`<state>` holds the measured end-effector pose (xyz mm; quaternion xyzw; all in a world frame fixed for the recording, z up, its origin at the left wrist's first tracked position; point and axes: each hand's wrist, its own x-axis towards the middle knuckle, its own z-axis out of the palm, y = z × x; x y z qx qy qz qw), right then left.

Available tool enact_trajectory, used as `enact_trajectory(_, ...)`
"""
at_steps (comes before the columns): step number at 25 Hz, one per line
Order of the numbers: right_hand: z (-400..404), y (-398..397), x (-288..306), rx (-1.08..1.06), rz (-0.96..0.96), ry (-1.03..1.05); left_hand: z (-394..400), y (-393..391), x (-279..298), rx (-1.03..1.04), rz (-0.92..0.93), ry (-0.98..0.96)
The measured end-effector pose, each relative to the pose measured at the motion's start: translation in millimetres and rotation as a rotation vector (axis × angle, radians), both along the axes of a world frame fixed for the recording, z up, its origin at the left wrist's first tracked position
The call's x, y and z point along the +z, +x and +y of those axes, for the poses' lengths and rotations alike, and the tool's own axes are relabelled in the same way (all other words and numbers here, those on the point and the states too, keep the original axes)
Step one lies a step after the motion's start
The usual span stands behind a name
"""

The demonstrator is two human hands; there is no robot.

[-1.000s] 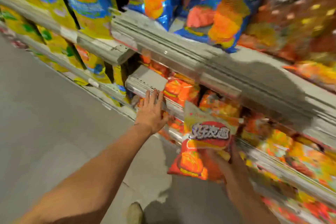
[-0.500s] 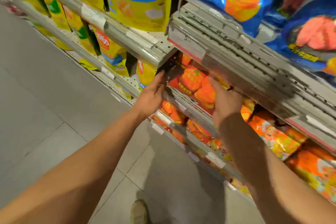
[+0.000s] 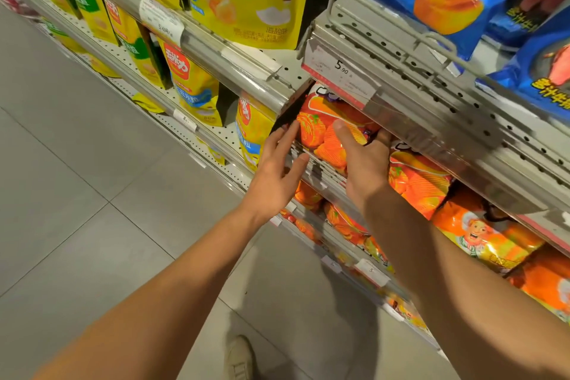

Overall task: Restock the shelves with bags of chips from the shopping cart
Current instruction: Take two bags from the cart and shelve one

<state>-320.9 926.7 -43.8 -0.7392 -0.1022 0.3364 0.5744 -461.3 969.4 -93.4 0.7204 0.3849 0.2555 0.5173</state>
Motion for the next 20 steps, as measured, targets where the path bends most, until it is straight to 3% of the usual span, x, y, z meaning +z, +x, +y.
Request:
enact_trajectory(4,-2,5,-6,0.004,0.043,-0.054,-30,5,-7,-0.048,0.207,0.461)
enact_trajectory(5,0,6,-4,0.001,0.039,-0.059,-36,10,-8,-0.082,0.296,0.503)
enact_trajectory(8,-12,2,9,0.072,-0.012,-0.088,-37,27,-7,-0.203,0.615,0.41)
enact_trajectory(10,-35,-7,22,0.109,-0.078,-0.042,-36,30,4,-0.242,0.709,0.357)
enact_trajectory(14,-122,-17,56,0.062,-0.159,0.104,-81,18,38,-0.249,0.564,0.373)
enact_trajectory(20,-366,18,102,-0.161,-0.193,0.061,-239,42,73,-0.4,0.417,0.307)
